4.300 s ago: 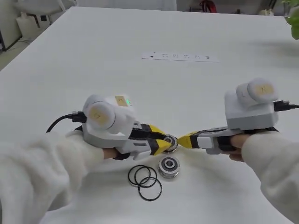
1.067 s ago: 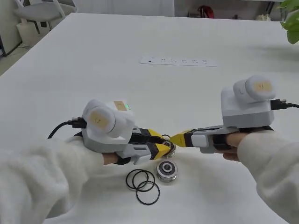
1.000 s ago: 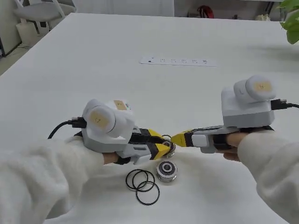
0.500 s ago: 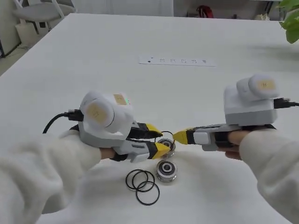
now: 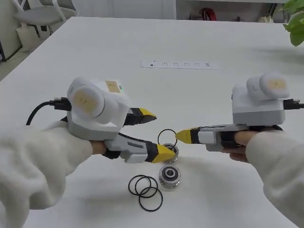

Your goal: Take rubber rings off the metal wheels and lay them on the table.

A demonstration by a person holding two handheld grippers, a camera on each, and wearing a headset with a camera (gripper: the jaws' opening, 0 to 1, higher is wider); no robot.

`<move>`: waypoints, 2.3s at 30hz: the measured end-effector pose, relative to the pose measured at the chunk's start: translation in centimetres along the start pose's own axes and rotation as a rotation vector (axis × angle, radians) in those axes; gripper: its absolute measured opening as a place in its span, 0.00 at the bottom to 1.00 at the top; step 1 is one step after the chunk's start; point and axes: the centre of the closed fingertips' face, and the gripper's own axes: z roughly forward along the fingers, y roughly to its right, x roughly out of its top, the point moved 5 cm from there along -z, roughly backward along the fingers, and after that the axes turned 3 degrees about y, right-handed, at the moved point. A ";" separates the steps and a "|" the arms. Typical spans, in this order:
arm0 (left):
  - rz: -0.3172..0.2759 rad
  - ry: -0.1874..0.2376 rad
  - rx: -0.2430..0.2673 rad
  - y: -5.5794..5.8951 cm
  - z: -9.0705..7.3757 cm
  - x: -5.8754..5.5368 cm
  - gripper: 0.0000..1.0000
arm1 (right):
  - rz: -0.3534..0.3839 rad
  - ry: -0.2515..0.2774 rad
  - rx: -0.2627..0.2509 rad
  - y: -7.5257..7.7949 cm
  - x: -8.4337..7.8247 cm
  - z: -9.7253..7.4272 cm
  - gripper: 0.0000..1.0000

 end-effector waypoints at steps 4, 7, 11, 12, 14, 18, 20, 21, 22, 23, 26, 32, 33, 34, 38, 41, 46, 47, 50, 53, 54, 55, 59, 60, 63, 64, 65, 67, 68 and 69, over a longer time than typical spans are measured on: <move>0.017 0.023 0.008 -0.2 -0.8 0.9 0.65 | 0.000 0.013 0.015 -0.4 0.4 -0.1 0.00; 0.005 0.041 0.013 -0.4 -1.3 1.3 0.72 | 0.000 0.021 0.022 -0.6 0.6 -0.1 0.00; 0.007 0.046 0.026 -0.6 -2.2 1.5 0.79 | -0.002 0.028 0.032 -1.0 0.9 -0.1 0.00; 0.007 0.046 0.027 -0.7 -2.4 1.5 0.80 | -0.001 0.029 0.037 -1.1 1.0 -0.1 0.00; 0.008 0.049 0.033 -0.8 -2.9 1.6 0.82 | 0.001 0.032 0.049 -1.4 1.1 -0.1 0.00; 0.005 0.056 0.051 -1.0 -3.9 1.7 0.85 | -0.001 0.033 0.070 -2.0 1.3 0.0 0.00; 0.002 0.059 0.057 -0.9 -4.3 1.7 0.87 | 0.000 0.030 0.080 -2.3 1.2 0.1 0.00; -0.001 0.059 0.061 -0.9 -4.6 1.6 0.88 | 0.000 0.028 0.084 -2.4 1.2 0.2 0.00; -0.003 0.057 0.066 -0.8 -4.9 1.4 0.87 | -0.002 0.025 0.092 -2.6 1.2 0.3 0.00; -0.003 0.054 0.070 -0.7 -5.2 1.3 0.87 | -0.003 0.021 0.098 -2.8 1.1 0.3 0.00; -0.015 0.050 0.087 -0.4 -6.2 0.7 0.88 | -0.010 -0.002 0.116 -3.3 0.7 0.7 0.00; -0.060 0.037 0.090 0.4 -7.0 -0.9 0.88 | -0.023 -0.045 0.148 -4.2 -0.1 1.2 0.00; -0.060 0.032 0.091 0.6 -7.1 -1.2 0.88 | -0.027 -0.055 0.154 -4.3 -0.3 1.3 0.00; -0.061 0.030 0.091 0.7 -7.2 -1.3 0.89 | -0.029 -0.060 0.158 -4.4 -0.4 1.4 0.00; -0.079 0.027 0.084 1.2 -7.6 -1.9 0.89 | -0.034 -0.089 0.177 -4.9 -0.9 1.7 0.00; -0.077 0.012 0.090 1.3 -7.7 -2.3 0.89 | -0.038 -0.113 0.189 -5.1 -1.3 1.9 0.00; -0.085 -0.005 0.072 1.8 -7.7 -2.8 0.89 | -0.045 -0.163 0.201 -5.3 -2.2 2.0 0.00; -0.086 -0.005 0.068 1.9 -7.6 -2.8 0.89 | -0.046 -0.171 0.202 -5.3 -2.3 2.0 0.00; -0.085 -0.016 0.057 2.1 -7.5 -2.9 0.89 | -0.051 -0.205 0.209 -5.4 -2.9 2.1 0.00; -0.085 -0.020 0.051 2.2 -7.4 -3.0 0.88 | -0.064 -0.245 0.212 -5.5 -3.6 2.2 0.00; -0.085 -0.021 0.049 2.3 -7.4 -3.0 0.88 | -0.070 -0.254 0.213 -5.5 -3.7 2.2 0.00; -0.086 -0.021 0.047 2.3 -7.4 -3.0 0.88 | -0.077 -0.266 0.215 -5.5 -3.9 2.2 0.00; -0.089 -0.025 0.044 2.4 -7.4 -3.0 0.88 | -0.099 -0.305 0.216 -5.4 -4.5 2.3 0.00; -0.088 -0.025 0.043 2.4 -7.4 -3.0 0.87 | -0.106 -0.316 0.215 -5.4 -4.7 2.3 0.00; -0.089 -0.025 0.042 2.4 -7.4 -3.0 0.87 | -0.116 -0.328 0.213 -5.2 -4.8 2.2 0.00; -0.089 -0.027 0.042 2.4 -7.4 -3.0 0.87 | -0.123 -0.329 0.211 -5.1 -4.8 2.2 0.00; -0.089 -0.029 0.042 2.4 -7.4 -3.1 0.87 | -0.131 -0.328 0.207 -5.0 -4.8 2.2 0.00; -0.089 -0.031 0.041 2.4 -7.4 -3.1 0.87 | -0.138 -0.330 0.205 -5.0 -4.7 2.3 0.00; -0.089 -0.032 0.040 2.4 -7.4 -3.1 0.87 | -0.141 -0.330 0.204 -5.0 -4.7 2.3 0.00; -0.088 -0.033 0.038 2.5 -7.4 -3.1 0.87 | -0.149 -0.329 0.200 -5.0 -4.7 2.3 0.00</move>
